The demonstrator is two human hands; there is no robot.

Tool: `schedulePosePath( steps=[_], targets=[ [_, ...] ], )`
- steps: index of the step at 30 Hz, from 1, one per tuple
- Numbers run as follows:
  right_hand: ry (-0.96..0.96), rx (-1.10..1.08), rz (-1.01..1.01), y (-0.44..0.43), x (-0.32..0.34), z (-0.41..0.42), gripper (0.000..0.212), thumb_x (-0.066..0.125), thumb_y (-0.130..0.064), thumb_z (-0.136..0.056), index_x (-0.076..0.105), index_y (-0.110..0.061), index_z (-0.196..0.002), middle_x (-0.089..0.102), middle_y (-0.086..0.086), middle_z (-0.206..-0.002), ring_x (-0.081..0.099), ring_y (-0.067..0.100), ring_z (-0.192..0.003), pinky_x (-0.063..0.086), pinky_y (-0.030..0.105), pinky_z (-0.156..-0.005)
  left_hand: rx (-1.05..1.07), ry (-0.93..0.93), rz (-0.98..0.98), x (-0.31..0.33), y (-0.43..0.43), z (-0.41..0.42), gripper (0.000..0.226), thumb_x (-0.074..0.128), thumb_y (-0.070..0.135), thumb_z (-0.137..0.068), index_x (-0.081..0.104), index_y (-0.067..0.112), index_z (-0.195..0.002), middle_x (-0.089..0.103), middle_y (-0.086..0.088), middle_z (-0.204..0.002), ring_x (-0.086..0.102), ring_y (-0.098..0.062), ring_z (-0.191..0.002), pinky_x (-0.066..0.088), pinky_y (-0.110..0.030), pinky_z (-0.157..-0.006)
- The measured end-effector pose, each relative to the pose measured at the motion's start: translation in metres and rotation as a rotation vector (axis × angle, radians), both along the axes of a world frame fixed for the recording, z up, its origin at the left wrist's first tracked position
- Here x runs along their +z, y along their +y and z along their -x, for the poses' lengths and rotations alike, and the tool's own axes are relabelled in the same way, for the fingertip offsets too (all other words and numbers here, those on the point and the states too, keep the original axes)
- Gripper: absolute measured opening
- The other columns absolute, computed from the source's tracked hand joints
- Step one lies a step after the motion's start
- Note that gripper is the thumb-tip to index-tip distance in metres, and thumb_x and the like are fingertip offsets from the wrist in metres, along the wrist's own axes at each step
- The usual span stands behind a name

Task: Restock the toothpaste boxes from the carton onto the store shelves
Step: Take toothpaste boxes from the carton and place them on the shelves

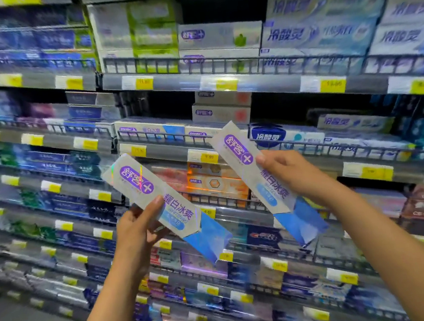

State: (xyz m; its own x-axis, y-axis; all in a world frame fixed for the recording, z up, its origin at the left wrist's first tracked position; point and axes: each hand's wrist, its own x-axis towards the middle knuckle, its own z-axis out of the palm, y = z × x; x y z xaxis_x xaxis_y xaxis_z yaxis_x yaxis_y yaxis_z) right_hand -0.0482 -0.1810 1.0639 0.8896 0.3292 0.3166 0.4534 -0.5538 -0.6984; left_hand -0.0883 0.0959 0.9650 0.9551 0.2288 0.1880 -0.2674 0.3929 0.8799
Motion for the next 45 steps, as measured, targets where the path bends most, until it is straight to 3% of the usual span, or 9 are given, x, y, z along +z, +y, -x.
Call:
schedulePosePath(
  steps=[4,7,12,18,23,32,34,37,45],
  targets=[
    [-0.117,-0.018,0.067,0.036,0.012,-0.027,0.044,0.042,-0.054,-0.088,0.065,-0.018,-0.098,0.069,0.005,-0.091,0.065,0.022,-0.082,0.049,0.039,-0.071,0.031,-0.002,-0.004,0.006,0.026,-0.015,0.033,0.071,0.032,-0.069,0.062,0.018,-0.097,0.075,0.004,-0.084,0.072,-0.016,-0.078,0.055,-0.028,-0.054],
    [-0.228,-0.028,0.227,0.068,0.025,-0.055,0.028,0.045,-0.043,-0.095,0.063,-0.025,-0.106,0.066,-0.008,-0.092,0.060,0.009,-0.078,0.044,0.027,-0.065,0.065,-0.023,0.004,0.009,0.049,-0.038,0.050,0.078,0.041,-0.059,0.063,0.019,-0.101,0.075,0.001,-0.089,0.072,-0.015,-0.081,0.056,-0.030,-0.057],
    [-0.362,-0.036,0.449,0.130,0.048,-0.111,0.034,0.043,-0.040,-0.096,0.059,-0.014,-0.112,0.066,0.006,-0.100,0.059,0.023,-0.086,0.042,0.035,-0.067,0.046,-0.019,0.027,0.010,0.097,-0.091,0.024,0.060,0.019,-0.085,0.060,0.015,-0.108,0.075,0.004,-0.082,0.071,-0.013,-0.077,0.059,-0.031,-0.061],
    [-0.478,-0.111,0.773,0.209,0.064,-0.179,0.039,0.038,-0.041,-0.098,0.047,-0.005,-0.109,0.047,0.007,-0.090,0.045,0.025,-0.076,0.037,0.037,-0.066,-0.012,-0.032,0.067,0.012,0.161,-0.152,0.014,0.056,0.016,-0.086,0.061,0.016,-0.099,0.074,0.004,-0.078,0.070,-0.011,-0.070,0.056,-0.027,-0.054],
    [-0.469,-0.163,0.926,0.260,0.067,-0.216,0.048,0.038,-0.042,-0.098,0.041,-0.003,-0.125,0.049,0.015,-0.107,0.042,0.022,-0.084,0.034,0.032,-0.068,-0.043,-0.011,0.076,0.009,0.203,-0.194,0.011,0.053,0.015,-0.089,0.062,0.016,-0.096,0.074,0.003,-0.077,0.070,-0.011,-0.070,0.056,-0.026,-0.053],
    [-0.314,-0.214,0.997,0.294,0.078,-0.274,0.038,0.036,-0.045,-0.097,0.044,-0.010,-0.086,0.052,0.011,-0.076,0.048,0.030,-0.069,0.038,0.037,-0.063,-0.093,0.015,0.084,0.001,0.245,-0.245,0.014,0.055,0.021,-0.087,0.060,0.012,-0.095,0.072,0.003,-0.069,0.067,-0.010,-0.058,0.049,-0.021,-0.043],
    [-0.225,-0.203,0.967,0.293,0.080,-0.287,0.033,0.035,-0.044,-0.098,0.048,-0.014,-0.105,0.062,0.018,-0.093,0.055,0.031,-0.077,0.046,0.040,-0.074,-0.107,0.023,0.084,0.000,0.250,-0.252,0.012,0.053,0.019,-0.089,0.061,0.011,-0.095,0.073,0.002,-0.070,0.068,-0.012,-0.061,0.050,-0.022,-0.044],
    [-0.167,-0.191,0.925,0.292,0.083,-0.297,0.048,0.035,-0.040,-0.100,0.038,-0.016,-0.142,0.045,0.010,-0.144,0.045,0.028,-0.126,0.034,0.033,-0.106,-0.124,0.031,0.091,-0.001,0.258,-0.262,0.021,0.057,0.023,-0.081,0.061,0.014,-0.099,0.074,0.000,-0.077,0.071,-0.014,-0.069,0.054,-0.024,-0.049],
    [-0.006,-0.189,0.768,0.280,0.081,-0.310,0.058,0.035,-0.050,-0.097,0.016,-0.032,-0.150,0.015,-0.011,-0.157,0.017,0.012,-0.144,0.010,0.021,-0.110,-0.131,0.037,0.084,-0.007,0.269,-0.278,0.024,0.058,0.024,-0.075,0.063,0.016,-0.097,0.075,-0.002,-0.080,0.071,-0.015,-0.072,0.059,-0.029,-0.057]
  ],
)
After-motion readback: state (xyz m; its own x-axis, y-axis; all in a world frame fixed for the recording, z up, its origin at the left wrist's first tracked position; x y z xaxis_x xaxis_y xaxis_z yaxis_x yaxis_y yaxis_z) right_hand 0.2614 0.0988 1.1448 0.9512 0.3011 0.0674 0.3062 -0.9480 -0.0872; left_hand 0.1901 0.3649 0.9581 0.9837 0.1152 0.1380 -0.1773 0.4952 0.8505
